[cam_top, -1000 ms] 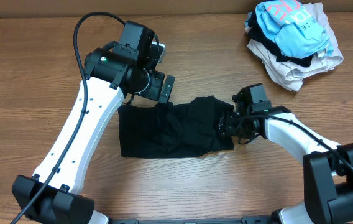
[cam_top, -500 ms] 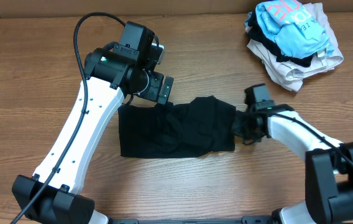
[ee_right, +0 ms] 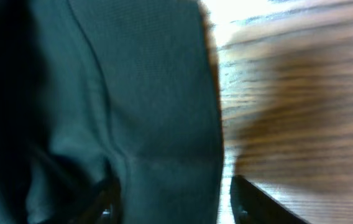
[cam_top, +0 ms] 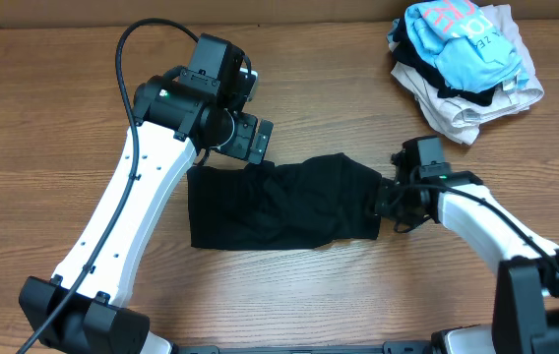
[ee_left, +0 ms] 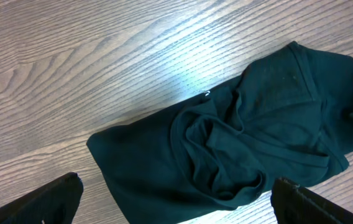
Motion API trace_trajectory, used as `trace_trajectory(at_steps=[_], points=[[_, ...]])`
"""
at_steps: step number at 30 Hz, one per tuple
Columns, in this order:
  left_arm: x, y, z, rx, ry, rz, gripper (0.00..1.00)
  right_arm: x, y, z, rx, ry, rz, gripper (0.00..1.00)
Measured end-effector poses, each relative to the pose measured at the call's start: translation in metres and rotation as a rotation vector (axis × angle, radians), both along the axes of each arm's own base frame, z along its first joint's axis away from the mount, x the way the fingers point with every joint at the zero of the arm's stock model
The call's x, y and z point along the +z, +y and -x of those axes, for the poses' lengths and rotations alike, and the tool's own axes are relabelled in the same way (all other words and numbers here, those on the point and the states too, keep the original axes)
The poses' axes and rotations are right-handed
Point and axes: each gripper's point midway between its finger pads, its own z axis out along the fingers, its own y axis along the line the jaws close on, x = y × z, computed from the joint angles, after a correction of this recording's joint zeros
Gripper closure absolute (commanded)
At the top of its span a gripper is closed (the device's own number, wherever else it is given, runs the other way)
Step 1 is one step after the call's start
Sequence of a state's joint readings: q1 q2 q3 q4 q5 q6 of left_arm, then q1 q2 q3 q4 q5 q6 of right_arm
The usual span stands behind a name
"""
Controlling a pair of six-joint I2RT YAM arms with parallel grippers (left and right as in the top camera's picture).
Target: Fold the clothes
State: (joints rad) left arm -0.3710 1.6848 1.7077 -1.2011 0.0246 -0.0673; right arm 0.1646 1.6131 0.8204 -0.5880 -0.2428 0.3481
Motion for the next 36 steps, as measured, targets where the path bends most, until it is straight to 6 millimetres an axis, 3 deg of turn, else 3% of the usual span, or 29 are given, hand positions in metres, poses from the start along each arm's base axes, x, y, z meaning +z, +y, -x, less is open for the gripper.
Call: trace_trajectory(at_steps=[7, 9, 10, 11, 13, 15, 20, 25, 31, 36], points=[[0.0, 0.0, 0.0, 0.0, 0.0, 0.0, 0.0, -0.005, 0.006, -0.016, 0.013, -0.024, 0.007, 0.26], [0.0, 0.0, 0.0, 0.0, 0.0, 0.0, 0.0, -0.005, 0.009, -0.021, 0.021, -0.036, 0.005, 0.39], [0.0, 0.0, 0.0, 0.0, 0.0, 0.0, 0.0, -0.006, 0.011, -0.022, 0.025, -0.04, 0.007, 0.49], [0.0, 0.0, 0.0, 0.0, 0.0, 0.0, 0.0, -0.007, 0.013, -0.023, 0.038, -0.042, 0.009, 0.66], [0.0, 0.0, 0.0, 0.0, 0.0, 0.0, 0.0, -0.01, 0.019, -0.022, 0.044, -0.034, 0.0, 0.85], [0.0, 0.0, 0.0, 0.0, 0.0, 0.0, 0.0, -0.014, 0.029, -0.017, 0.065, -0.014, -0.024, 0.96], [0.0, 0.0, 0.0, 0.0, 0.0, 0.0, 0.0, -0.016, 0.042, -0.006, 0.077, 0.027, -0.073, 0.96], [0.0, 0.0, 0.0, 0.0, 0.0, 0.0, 0.0, -0.016, 0.036, 0.001, 0.047, 0.074, -0.095, 0.96], [0.0, 0.002, -0.001, 0.006, -0.006, -0.012, 0.0, -0.005, -0.004, 0.024, -0.065, 0.147, -0.074, 0.96], [0.0, 0.007, -0.003, 0.017, -0.016, -0.037, 0.0, 0.04, -0.028, 0.029, -0.089, 0.063, -0.081, 0.96]])
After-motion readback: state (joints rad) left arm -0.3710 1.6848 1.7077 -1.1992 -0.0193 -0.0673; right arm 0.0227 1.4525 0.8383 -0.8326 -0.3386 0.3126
